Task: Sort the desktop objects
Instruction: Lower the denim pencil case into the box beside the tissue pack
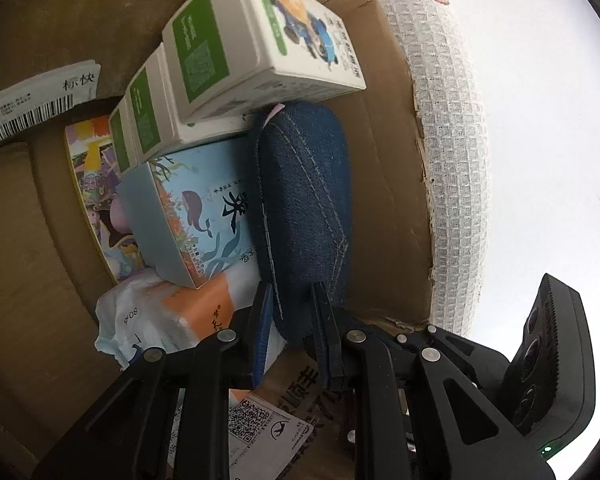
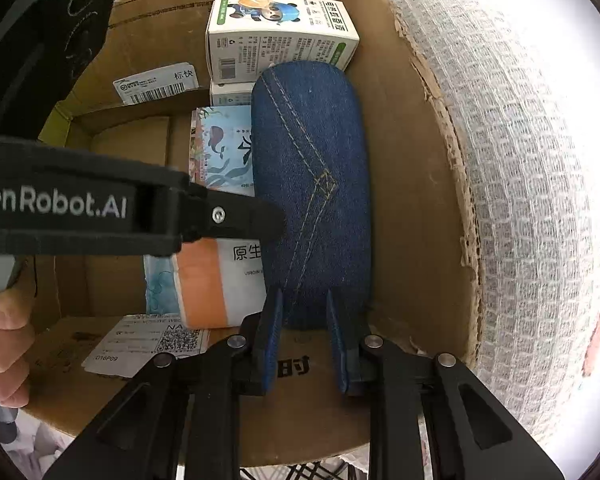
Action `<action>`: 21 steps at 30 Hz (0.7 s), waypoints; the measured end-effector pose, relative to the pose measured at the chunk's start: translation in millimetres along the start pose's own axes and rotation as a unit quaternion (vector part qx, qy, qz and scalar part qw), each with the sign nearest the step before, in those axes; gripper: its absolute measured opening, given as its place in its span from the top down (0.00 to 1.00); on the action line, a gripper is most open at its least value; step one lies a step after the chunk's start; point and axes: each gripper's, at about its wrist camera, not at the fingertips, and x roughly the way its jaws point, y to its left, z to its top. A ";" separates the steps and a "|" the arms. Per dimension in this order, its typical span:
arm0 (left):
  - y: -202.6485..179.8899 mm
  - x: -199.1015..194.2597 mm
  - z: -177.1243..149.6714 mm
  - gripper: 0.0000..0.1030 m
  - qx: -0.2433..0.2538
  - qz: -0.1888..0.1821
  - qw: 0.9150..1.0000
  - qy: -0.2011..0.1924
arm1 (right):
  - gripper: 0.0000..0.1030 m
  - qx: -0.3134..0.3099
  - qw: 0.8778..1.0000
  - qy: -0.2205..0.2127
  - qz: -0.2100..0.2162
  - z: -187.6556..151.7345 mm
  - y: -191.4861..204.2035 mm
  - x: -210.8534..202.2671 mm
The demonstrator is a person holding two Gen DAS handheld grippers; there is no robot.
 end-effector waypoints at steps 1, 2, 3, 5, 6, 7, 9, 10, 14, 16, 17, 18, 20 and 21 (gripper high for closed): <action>-1.2 -1.8 -0.9 0.80 0.004 0.002 1.000 -0.003 | 0.81 0.001 1.000 0.000 0.000 -0.8 0.1 -0.9; -2.2 -3.4 -1.6 0.80 0.006 0.003 1.000 -0.006 | 0.81 -0.001 1.000 -0.004 -0.002 -1.6 0.8 -2.4; -3.0 -4.5 -1.9 0.80 0.007 0.003 1.000 -0.007 | 0.81 -0.003 1.000 -0.008 -0.004 -2.6 2.0 -4.4; -4.2 -7.0 -1.9 0.80 0.008 0.008 1.000 -0.010 | 0.81 -0.008 1.000 -0.012 -0.007 -3.8 4.4 -8.2; -4.0 -8.2 -1.8 0.80 0.007 0.008 1.000 -0.012 | 0.81 -0.009 1.000 -0.016 -0.012 -4.0 5.3 -10.8; -3.4 -10.0 -1.8 0.80 0.004 0.008 1.000 -0.017 | 0.81 -0.010 0.999 -0.026 -0.019 -3.5 6.3 -15.1; -0.6 -14.7 -1.6 0.80 -0.006 0.003 0.999 -0.031 | 0.81 -0.009 0.998 -0.049 -0.025 -0.5 6.0 -22.5; 0.6 -15.8 -1.2 0.79 -0.010 0.000 0.999 -0.034 | 0.81 -0.005 0.998 -0.059 -0.027 1.5 4.7 -25.2; 8.9 -19.4 -1.5 0.78 -0.030 -0.017 0.999 -0.037 | 0.81 0.024 0.993 -0.107 -0.039 13.2 -3.9 -34.0; 12.7 -20.8 -2.9 0.77 -0.033 -0.025 0.998 -0.040 | 0.81 0.033 0.989 -0.137 -0.043 18.0 -5.9 -37.6; 14.7 -21.2 -3.2 0.77 -0.038 -0.029 0.998 -0.039 | 0.81 0.035 0.988 -0.145 -0.040 20.2 -6.4 -37.9; 17.3 -21.6 -3.3 0.75 -0.045 -0.034 0.998 -0.036 | 0.81 0.041 0.987 -0.150 -0.038 23.7 -7.7 -36.9; 22.0 -23.0 -2.9 0.75 -0.055 -0.042 0.997 -0.030 | 0.81 0.056 0.987 -0.146 -0.045 29.6 -10.5 -31.4; 23.8 -23.9 -2.9 0.74 -0.057 -0.039 0.997 -0.030 | 0.81 0.063 0.987 -0.137 -0.048 32.9 -12.0 -26.4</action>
